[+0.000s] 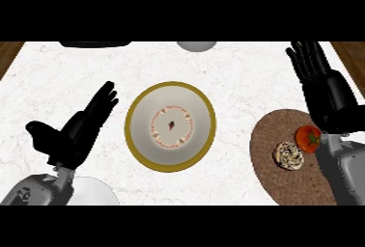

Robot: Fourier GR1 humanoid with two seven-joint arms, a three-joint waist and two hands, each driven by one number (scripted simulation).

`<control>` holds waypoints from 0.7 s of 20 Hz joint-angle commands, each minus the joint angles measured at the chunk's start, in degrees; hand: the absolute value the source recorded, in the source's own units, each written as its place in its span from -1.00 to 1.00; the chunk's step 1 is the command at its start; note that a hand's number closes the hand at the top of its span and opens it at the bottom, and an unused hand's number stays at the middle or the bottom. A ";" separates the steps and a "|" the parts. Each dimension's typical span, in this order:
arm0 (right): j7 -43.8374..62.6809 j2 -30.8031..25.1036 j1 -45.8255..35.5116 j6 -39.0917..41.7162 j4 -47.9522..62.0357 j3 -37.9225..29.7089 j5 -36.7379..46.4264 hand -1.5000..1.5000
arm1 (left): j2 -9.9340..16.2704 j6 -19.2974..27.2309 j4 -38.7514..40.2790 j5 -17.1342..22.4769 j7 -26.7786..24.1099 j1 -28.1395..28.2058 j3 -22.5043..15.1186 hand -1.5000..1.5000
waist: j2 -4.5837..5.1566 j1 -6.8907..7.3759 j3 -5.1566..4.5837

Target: Pick the tomato from the placemat and place it in the bowl

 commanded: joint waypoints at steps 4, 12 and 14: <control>-6.37 2.21 0.43 7.42 -2.78 5.09 -1.42 -1.00 | 3.95 0.73 5.28 -1.69 -9.05 -1.02 11.26 0.00 | -0.38 2.54 0.50; -24.79 1.80 18.98 -16.49 -7.13 9.55 30.21 -1.00 | 5.89 3.40 5.23 -0.31 -9.90 -0.04 18.01 0.00 | -1.00 0.05 0.54; -27.03 2.59 24.31 -19.43 -10.61 11.20 32.87 -1.00 | 5.00 0.77 8.15 0.26 -13.30 0.71 18.79 0.00 | -0.81 0.02 0.48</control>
